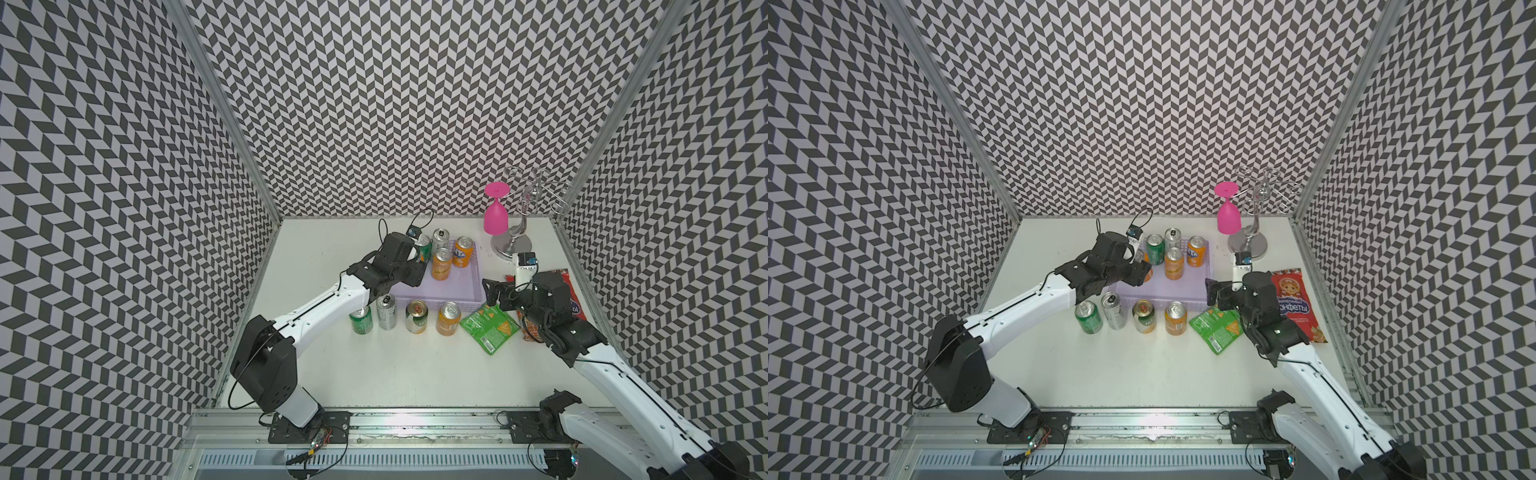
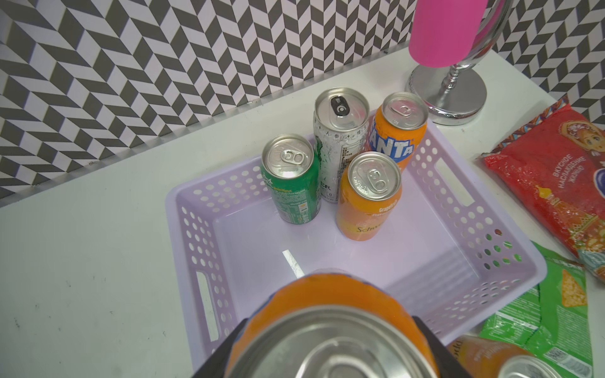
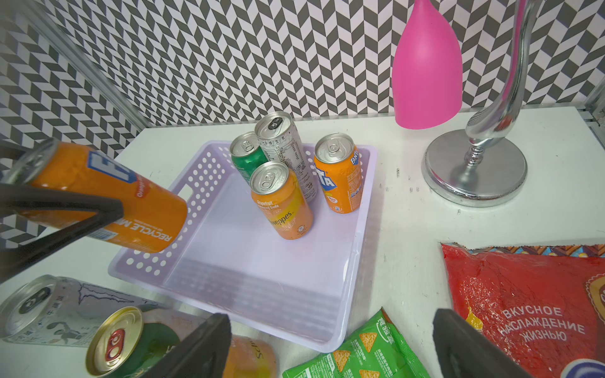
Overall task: Take out the drinks from the basket
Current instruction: Place the drink at the center of the board.
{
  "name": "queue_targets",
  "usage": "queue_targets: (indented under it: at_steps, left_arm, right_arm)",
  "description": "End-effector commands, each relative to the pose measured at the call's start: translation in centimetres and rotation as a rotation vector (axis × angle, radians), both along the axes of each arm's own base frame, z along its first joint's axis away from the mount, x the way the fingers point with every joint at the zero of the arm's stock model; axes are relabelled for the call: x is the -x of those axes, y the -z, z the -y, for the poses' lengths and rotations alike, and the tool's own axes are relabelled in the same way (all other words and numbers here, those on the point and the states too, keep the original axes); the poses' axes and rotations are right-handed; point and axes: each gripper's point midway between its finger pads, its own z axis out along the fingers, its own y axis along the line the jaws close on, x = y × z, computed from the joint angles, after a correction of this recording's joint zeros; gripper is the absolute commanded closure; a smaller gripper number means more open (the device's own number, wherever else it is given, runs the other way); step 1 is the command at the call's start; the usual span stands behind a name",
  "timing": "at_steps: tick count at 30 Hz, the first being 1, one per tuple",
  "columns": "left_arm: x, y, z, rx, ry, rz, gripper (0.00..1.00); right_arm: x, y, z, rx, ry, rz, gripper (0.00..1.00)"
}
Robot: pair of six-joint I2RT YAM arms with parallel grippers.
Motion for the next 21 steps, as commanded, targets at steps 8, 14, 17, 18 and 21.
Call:
queue_targets:
  at_steps: [8, 14, 17, 18, 21]
  left_arm:
    - [5.9, -7.8, -1.2, 0.106, -0.005, 0.127, 0.49]
    - [9.4, -9.3, -2.6, 0.131, -0.006, 0.122, 0.49]
    - [10.9, -9.4, -3.4, 0.135, -0.016, 0.1, 0.5]
    - [11.4, -9.3, -3.7, 0.135, -0.02, 0.09, 0.5]
    - [12.7, -8.6, -4.5, 0.14, -0.041, 0.054, 0.5]
  right_arm:
    - [-0.5, -1.7, -0.5, -0.057, -0.013, 0.066, 0.0]
    - [-0.6, -1.4, -0.5, -0.055, -0.012, 0.061, 0.0]
    - [-0.6, -1.3, -0.5, -0.055, -0.01, 0.065, 0.0]
    - [-0.6, -1.3, -0.5, -0.055, -0.011, 0.067, 0.0]
    - [-0.8, -1.1, -0.5, -0.052, -0.011, 0.062, 0.0]
